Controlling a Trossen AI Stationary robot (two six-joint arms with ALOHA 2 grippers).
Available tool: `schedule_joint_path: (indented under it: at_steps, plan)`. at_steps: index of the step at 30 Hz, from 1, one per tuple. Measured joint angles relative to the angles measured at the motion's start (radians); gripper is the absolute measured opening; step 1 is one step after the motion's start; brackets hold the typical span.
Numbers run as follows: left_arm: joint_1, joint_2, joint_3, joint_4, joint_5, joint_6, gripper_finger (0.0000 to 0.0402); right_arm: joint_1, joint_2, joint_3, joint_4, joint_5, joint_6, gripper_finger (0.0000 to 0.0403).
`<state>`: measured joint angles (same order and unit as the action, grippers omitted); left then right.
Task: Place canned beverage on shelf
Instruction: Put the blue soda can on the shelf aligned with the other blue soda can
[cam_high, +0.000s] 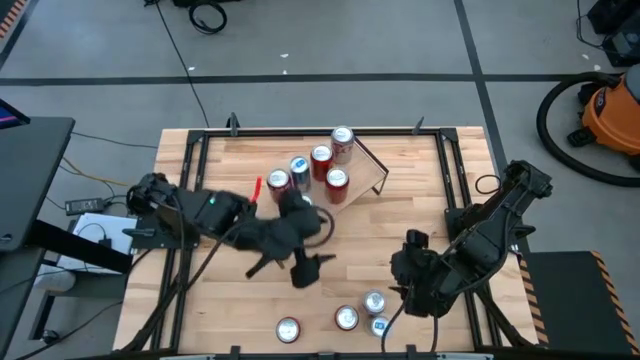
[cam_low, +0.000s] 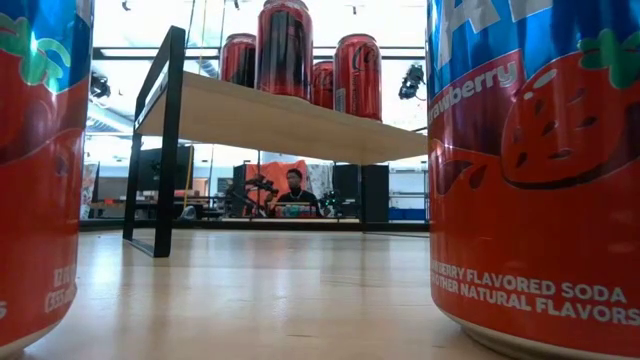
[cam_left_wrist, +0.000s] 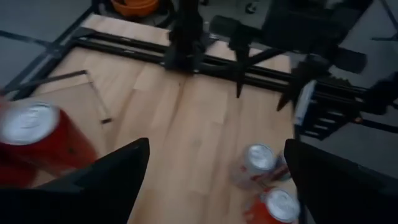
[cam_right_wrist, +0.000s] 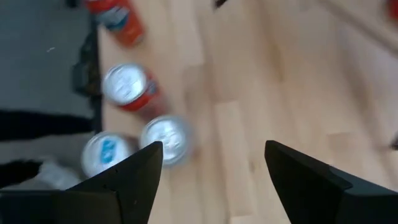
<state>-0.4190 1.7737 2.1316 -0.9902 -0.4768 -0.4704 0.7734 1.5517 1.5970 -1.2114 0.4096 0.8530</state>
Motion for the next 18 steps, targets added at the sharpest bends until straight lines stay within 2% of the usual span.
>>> schedule_joint_path:
  at_steps: [8,13,18]
  plan:
    - [-0.029,0.0,-0.045,-0.005,-0.001,-0.14,0.0385,0.033,0.0,-0.038,0.181,-0.108,-0.043,0.0291]
    - [-0.046,0.0,-0.045,-0.053,-0.002,-0.177,0.0385,0.078,0.012,-0.036,0.243,-0.093,-0.005,0.0291]
    - [-0.058,0.0,-0.045,-0.134,-0.001,-0.164,0.0385,0.099,0.1,-0.014,0.244,-0.105,0.032,0.0291]
